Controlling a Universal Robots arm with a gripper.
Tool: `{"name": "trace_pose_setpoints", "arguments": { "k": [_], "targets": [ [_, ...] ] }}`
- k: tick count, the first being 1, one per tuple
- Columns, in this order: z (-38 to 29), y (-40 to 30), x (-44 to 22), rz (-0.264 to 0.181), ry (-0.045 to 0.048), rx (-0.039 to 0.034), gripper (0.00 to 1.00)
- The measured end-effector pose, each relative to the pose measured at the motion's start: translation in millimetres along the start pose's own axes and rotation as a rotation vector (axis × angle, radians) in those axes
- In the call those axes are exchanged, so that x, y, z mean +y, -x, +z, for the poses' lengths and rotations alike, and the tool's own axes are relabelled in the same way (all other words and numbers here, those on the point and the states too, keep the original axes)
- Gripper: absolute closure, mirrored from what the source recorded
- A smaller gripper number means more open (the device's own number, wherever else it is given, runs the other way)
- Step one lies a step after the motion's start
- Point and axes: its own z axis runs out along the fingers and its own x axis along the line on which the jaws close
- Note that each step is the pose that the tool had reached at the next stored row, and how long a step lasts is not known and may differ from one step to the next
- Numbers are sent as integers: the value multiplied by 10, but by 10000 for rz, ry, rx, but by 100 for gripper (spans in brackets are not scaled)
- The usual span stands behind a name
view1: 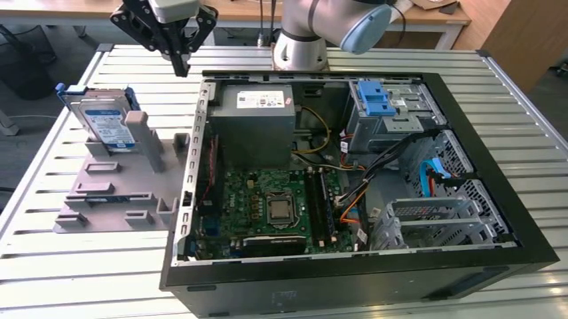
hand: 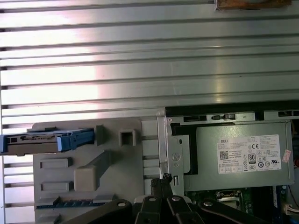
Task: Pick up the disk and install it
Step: 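Reach for the disk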
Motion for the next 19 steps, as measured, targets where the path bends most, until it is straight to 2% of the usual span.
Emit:
{"name": "trace_pose_setpoints", "arguments": {
  "k": [4, 19],
  "targets": [
    [0, -16, -2, 2, 0, 0, 89],
    [5, -226, -17, 1, 0, 0, 89]
  ]
}}
